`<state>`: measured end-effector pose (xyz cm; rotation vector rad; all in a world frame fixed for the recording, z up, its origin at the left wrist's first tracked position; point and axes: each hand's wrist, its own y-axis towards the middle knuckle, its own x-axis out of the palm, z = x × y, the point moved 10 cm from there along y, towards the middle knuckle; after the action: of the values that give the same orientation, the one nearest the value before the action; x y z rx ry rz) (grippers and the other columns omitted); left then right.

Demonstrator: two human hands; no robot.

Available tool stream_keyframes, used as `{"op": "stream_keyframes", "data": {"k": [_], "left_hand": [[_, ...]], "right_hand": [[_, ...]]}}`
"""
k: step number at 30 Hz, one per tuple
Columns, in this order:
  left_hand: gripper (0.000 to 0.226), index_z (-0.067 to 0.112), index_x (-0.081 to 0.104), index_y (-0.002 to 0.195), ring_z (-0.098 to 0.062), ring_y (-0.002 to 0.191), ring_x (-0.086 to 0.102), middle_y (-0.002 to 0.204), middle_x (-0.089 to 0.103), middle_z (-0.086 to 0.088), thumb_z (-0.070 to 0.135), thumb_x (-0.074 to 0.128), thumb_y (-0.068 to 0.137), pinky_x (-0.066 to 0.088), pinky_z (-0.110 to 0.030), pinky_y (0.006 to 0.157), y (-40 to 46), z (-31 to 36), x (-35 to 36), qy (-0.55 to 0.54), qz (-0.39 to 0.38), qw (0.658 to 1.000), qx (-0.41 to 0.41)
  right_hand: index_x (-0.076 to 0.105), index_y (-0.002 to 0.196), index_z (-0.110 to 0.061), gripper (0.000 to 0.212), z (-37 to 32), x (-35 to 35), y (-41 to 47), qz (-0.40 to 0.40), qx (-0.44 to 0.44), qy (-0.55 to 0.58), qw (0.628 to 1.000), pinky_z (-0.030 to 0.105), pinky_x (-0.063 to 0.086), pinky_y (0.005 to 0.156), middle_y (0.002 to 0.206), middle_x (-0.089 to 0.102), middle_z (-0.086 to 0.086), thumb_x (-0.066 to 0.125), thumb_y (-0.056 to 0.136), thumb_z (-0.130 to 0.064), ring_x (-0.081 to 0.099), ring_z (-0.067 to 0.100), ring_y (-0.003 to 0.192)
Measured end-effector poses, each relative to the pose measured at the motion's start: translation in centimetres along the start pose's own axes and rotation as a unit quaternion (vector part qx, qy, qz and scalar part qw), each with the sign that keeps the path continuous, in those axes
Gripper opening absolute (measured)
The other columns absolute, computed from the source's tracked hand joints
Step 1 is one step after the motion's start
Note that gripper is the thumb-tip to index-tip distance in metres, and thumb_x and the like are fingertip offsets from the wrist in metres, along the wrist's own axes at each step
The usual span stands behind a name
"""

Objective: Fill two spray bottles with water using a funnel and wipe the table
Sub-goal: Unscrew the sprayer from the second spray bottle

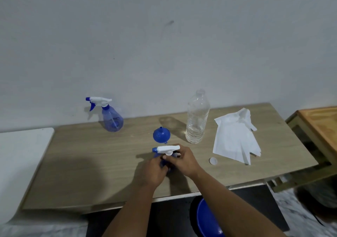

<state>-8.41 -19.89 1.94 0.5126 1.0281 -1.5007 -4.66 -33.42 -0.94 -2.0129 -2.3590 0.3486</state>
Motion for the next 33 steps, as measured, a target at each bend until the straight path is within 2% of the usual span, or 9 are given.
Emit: {"op": "stream_keyframes", "data": {"k": [4, 8, 12, 15, 20, 23, 26, 30, 33], "left_hand": [[0.028, 0.029, 0.066, 0.100, -0.022, 0.087, 0.070, 0.094, 0.074, 0.003, 0.048, 0.055, 0.082, 0.056, -0.036, 0.076, 0.5, -1.3, 0.2, 0.013, 0.008, 1.000, -0.007], [0.020, 0.019, 0.067, 0.110, -0.024, 0.094, 0.067, 0.103, 0.073, -0.005, 0.022, 0.058, 0.092, 0.039, -0.027, 0.069, 0.3, -0.6, 0.5, -0.019, 0.000, 1.000, 0.011], [0.016, 0.019, 0.066, 0.106, -0.025, 0.095, 0.067, 0.104, 0.072, -0.005, 0.019, 0.058, 0.091, 0.041, -0.028, 0.071, 0.5, -0.9, 0.5, -0.018, -0.008, 1.000, 0.008], [0.019, 0.017, 0.067, 0.108, -0.024, 0.095, 0.067, 0.105, 0.072, -0.005, 0.019, 0.057, 0.093, 0.040, -0.027, 0.069, 0.5, -1.0, 0.4, -0.024, -0.006, 1.000, 0.006], [0.020, 0.017, 0.066, 0.109, -0.019, 0.083, 0.060, 0.105, 0.071, -0.005, 0.013, 0.054, 0.093, 0.032, -0.020, 0.056, 0.5, -0.9, 0.2, -0.012, -0.010, 1.000, 0.013], [0.019, 0.012, 0.066, 0.108, -0.019, 0.082, 0.061, 0.102, 0.071, -0.006, 0.012, 0.053, 0.094, 0.031, -0.019, 0.055, 0.6, -1.0, 0.0, -0.013, -0.003, 1.000, 0.014], [0.017, 0.010, 0.066, 0.107, -0.010, 0.070, 0.051, 0.092, 0.064, -0.002, 0.008, 0.054, 0.095, 0.029, -0.011, 0.049, 0.7, -0.8, 0.4, -0.029, -0.010, 0.999, 0.031], [0.017, 0.006, 0.068, 0.105, -0.022, 0.089, 0.066, 0.095, 0.070, -0.006, 0.002, 0.057, 0.092, 0.036, -0.020, 0.064, 0.8, -1.5, 0.8, -0.080, -0.004, 0.997, 0.003], [0.018, 0.007, 0.068, 0.103, -0.025, 0.086, 0.066, 0.092, 0.070, -0.006, 0.002, 0.057, 0.090, 0.039, -0.026, 0.068, 1.1, -1.8, 1.3, -0.108, -0.003, 0.994, 0.004]], "right_hand": [[0.072, 0.101, -0.015, 0.032, -0.1, 0.1, 0.1, 0.005, 0.010, -0.015, 1.000, 0.043, 0.062, 0.072, 0.091, 0.078, 0.005, 0.091, 0.075, -0.018, 0.075, 0.023, 0.081], [0.060, 0.092, -0.013, 0.028, 0.2, 0.3, -0.4, 0.047, 0.019, -0.001, 0.999, 0.035, 0.055, 0.052, 0.077, 0.071, 0.003, 0.083, 0.078, -0.002, 0.069, 0.020, 0.065], [0.067, 0.107, -0.017, 0.034, 0.0, 1.0, -0.7, 0.041, 0.021, -0.019, 0.999, 0.031, 0.057, 0.056, 0.088, 0.076, 0.003, 0.076, 0.076, -0.005, 0.073, 0.022, 0.072], [0.059, 0.101, -0.027, 0.039, -0.2, 1.0, -0.9, 0.054, 0.016, -0.019, 0.998, 0.035, 0.058, 0.057, 0.091, 0.074, 0.002, 0.085, 0.073, -0.025, 0.073, 0.022, 0.075], [0.064, 0.096, -0.036, 0.033, -0.6, 1.7, -1.0, 0.059, 0.015, -0.035, 0.998, 0.035, 0.060, 0.065, 0.088, 0.077, -0.005, 0.076, 0.073, -0.016, 0.075, 0.019, 0.079], [0.057, 0.102, -0.035, 0.040, -0.3, 1.4, -1.3, 0.076, 0.020, -0.021, 0.997, 0.043, 0.063, 0.069, 0.094, 0.075, -0.003, 0.085, 0.073, -0.029, 0.076, 0.021, 0.084], [0.054, 0.097, -0.032, 0.033, -0.3, 1.5, -1.3, 0.082, 0.021, -0.025, 0.996, 0.050, 0.063, 0.068, 0.088, 0.075, 0.000, 0.075, 0.071, -0.030, 0.076, 0.023, 0.080], [0.064, 0.098, -0.034, 0.031, -0.7, 1.9, -1.5, 0.079, 0.010, -0.026, 0.996, 0.042, 0.062, 0.070, 0.089, 0.078, -0.001, 0.076, 0.070, -0.031, 0.077, 0.018, 0.080], [0.059, 0.100, -0.030, 0.038, -0.3, 1.4, -1.6, 0.097, 0.020, -0.014, 0.995, 0.046, 0.064, 0.070, 0.092, 0.076, -0.001, 0.084, 0.071, -0.031, 0.077, 0.019, 0.081]]}}
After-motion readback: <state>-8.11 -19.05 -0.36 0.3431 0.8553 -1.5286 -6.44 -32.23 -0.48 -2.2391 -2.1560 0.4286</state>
